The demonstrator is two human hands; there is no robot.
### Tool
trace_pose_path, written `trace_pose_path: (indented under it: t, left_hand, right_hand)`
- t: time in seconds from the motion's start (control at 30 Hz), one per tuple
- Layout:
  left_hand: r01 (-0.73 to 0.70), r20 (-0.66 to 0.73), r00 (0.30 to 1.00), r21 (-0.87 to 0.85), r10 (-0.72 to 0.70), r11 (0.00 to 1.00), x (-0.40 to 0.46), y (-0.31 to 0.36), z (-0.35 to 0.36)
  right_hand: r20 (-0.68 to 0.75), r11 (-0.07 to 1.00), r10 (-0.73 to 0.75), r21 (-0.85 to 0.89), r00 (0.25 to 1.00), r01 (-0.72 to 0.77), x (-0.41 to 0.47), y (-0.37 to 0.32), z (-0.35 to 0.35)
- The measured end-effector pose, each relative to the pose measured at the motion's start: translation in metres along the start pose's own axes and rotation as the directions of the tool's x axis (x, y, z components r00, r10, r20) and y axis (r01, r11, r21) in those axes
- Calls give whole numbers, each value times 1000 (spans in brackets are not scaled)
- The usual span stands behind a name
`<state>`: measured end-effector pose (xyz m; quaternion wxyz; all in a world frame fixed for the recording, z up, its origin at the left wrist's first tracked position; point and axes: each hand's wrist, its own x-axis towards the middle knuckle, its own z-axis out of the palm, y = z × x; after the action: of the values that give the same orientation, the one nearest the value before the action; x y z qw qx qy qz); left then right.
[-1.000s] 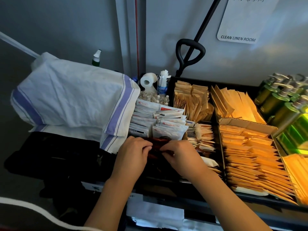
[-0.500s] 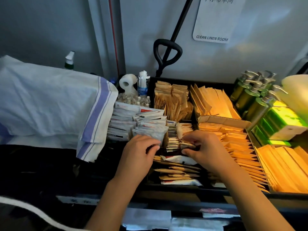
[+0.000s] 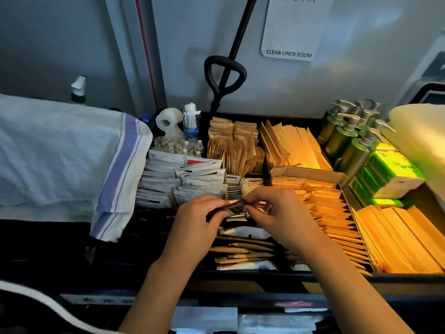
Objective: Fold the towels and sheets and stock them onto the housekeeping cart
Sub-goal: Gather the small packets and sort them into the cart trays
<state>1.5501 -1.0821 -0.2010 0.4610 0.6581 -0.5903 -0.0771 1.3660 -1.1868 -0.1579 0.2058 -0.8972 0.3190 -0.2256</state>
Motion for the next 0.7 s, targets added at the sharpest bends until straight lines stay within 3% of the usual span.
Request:
trace_pose_path:
  t: [0.13,0.27,0.4,0.57,0.7]
  left_hand:
    - [34,-95,995,-72,-40,997,-7,-8,-19]
    - [159,-129,974,-197,-186,967,-21,-19,-42]
    - [233,-165,950,-191,-265,954,-36,-29,-66]
    - [241,-181,949,-117,-259,963,-57,-47,-93]
    - [241,-153,955,-98,-254,966,-61,-52,-87]
  right_hand:
    - [-7,991,-52,124,999,53,10,-16,8]
    - [59,975,-67,217,996,52,19,-29,25]
    - [95,974,-130,196,987,110,23,-46,43]
    - [151,969,-192,186,970,162,21,-61,58]
    - [188,961,-277,78,942,267,19,-71,69]
